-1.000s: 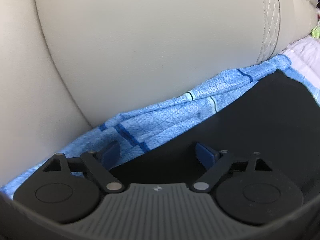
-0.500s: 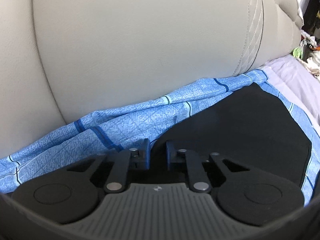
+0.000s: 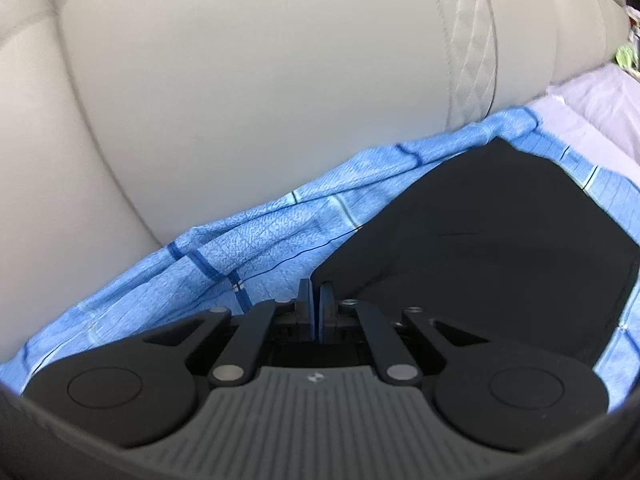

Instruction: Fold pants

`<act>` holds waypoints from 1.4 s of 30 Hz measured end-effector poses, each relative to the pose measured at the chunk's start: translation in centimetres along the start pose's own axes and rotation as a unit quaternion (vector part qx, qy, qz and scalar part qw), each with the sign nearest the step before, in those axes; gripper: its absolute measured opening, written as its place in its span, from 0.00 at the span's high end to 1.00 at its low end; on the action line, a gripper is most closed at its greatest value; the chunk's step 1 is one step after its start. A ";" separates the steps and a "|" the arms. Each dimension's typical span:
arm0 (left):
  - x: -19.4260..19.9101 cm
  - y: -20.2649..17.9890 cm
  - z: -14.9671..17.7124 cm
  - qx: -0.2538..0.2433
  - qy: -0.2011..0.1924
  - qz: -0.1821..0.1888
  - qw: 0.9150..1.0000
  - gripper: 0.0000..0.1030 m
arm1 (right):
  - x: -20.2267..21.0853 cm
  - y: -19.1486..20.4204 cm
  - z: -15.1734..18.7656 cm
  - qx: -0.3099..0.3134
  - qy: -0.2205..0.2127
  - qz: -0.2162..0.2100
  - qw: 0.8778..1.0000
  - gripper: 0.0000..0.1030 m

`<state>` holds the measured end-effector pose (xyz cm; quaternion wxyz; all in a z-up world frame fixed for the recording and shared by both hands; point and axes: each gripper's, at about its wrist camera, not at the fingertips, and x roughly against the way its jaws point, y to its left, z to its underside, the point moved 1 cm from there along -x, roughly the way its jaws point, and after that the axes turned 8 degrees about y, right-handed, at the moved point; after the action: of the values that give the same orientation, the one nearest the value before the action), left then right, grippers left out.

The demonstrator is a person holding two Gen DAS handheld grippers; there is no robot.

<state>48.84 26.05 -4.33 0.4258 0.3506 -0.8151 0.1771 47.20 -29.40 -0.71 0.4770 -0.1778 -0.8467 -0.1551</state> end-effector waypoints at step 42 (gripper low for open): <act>16.9 25.3 23.8 -0.142 -0.033 0.049 0.988 0.66 | 17.7 -15.2 35.5 0.098 -0.085 0.085 0.988 0.66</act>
<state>10.35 22.43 -3.94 0.4350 0.2514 -0.8619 0.0685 5.15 -24.83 -4.47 0.4294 -0.2140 -0.8773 -0.0150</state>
